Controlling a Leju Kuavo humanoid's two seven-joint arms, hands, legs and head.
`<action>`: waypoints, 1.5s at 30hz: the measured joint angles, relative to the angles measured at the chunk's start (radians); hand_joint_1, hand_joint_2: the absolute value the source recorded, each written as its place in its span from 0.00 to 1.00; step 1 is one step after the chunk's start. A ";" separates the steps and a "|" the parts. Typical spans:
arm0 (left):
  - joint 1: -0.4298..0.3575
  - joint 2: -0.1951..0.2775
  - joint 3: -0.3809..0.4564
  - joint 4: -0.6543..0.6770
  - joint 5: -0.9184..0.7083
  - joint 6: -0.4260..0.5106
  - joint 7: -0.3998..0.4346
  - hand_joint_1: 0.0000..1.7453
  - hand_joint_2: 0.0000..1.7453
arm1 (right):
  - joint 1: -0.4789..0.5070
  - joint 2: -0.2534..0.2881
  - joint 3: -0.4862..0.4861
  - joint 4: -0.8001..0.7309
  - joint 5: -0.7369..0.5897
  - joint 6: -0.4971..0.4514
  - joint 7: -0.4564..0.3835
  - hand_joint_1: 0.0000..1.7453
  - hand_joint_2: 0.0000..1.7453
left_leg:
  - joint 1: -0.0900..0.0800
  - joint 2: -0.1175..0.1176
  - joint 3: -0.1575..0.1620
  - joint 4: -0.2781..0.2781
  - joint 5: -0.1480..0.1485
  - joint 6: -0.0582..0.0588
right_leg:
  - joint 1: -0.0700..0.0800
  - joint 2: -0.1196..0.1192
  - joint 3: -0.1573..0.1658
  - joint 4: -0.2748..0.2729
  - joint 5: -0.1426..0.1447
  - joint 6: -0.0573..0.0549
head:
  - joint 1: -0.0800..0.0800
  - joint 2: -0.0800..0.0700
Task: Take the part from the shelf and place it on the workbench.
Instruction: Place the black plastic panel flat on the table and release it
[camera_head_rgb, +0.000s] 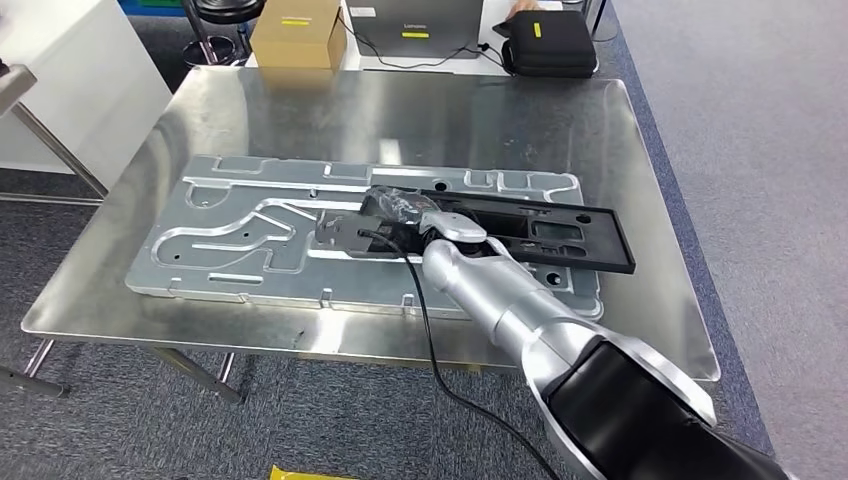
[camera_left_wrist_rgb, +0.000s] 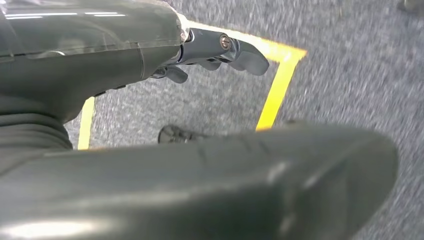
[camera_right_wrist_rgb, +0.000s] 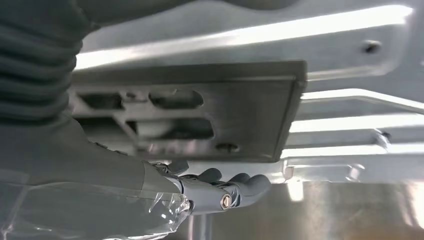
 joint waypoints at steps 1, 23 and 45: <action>-0.002 -0.001 -0.003 0.000 -0.002 -0.004 0.003 0.00 0.00 | 0.000 0.000 -0.034 0.003 -0.053 0.006 -0.035 0.00 0.00 | 0.001 0.001 -0.001 0.004 -0.005 -0.006 | -0.003 0.000 0.003 -0.006 0.003 -0.003 | 0.000 0.000; 0.034 -0.015 0.012 0.007 0.070 -0.051 -0.036 0.00 0.00 | 0.443 -0.352 -0.763 -1.010 -0.110 -0.343 -0.636 0.00 0.00 | 0.013 -0.012 0.007 -0.004 0.009 0.025 | -0.018 -0.003 -0.091 0.253 -0.137 0.050 | -0.007 0.000; 0.049 -0.027 0.081 0.005 0.117 -0.053 -0.079 0.00 0.00 | 1.239 -0.450 -1.724 -1.378 0.020 -0.061 -0.761 0.00 0.00 | -0.014 -0.020 0.186 -0.047 -0.131 0.025 | -0.017 0.013 -0.058 -0.029 0.107 0.035 | -0.017 0.000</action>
